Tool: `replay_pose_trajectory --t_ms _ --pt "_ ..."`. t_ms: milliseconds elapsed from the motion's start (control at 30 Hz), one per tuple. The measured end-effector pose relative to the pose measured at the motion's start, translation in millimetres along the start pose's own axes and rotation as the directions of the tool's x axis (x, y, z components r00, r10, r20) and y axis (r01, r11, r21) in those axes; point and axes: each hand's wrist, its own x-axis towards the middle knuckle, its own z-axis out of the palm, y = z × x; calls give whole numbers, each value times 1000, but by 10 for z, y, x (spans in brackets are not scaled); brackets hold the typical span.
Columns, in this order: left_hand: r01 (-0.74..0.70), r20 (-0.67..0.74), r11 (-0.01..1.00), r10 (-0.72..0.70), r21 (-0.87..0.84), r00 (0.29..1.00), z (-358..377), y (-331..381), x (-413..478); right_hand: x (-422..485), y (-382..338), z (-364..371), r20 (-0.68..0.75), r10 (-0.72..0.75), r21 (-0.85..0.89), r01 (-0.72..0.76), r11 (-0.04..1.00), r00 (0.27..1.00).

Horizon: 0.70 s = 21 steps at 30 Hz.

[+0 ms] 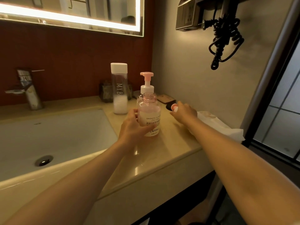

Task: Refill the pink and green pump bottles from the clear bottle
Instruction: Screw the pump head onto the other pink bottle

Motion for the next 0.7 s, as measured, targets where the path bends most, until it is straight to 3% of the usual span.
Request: replay_pose_trajectory --t_ms 200,433,600,700 --pt "-10 -32 999 11 41 999 8 -41 -3 50 -92 61 -3 -57 -242 55 969 998" --pt "-24 -60 993 31 111 998 38 -42 -44 -58 -134 -4 51 -32 -141 39 989 998" --pt "-14 -73 995 21 94 997 29 -32 -81 -109 -163 -29 -29 -163 -192 154 969 986" --pt "-8 -72 997 13 79 997 16 -37 -68 -116 -204 11 7 -106 -157 106 982 994"
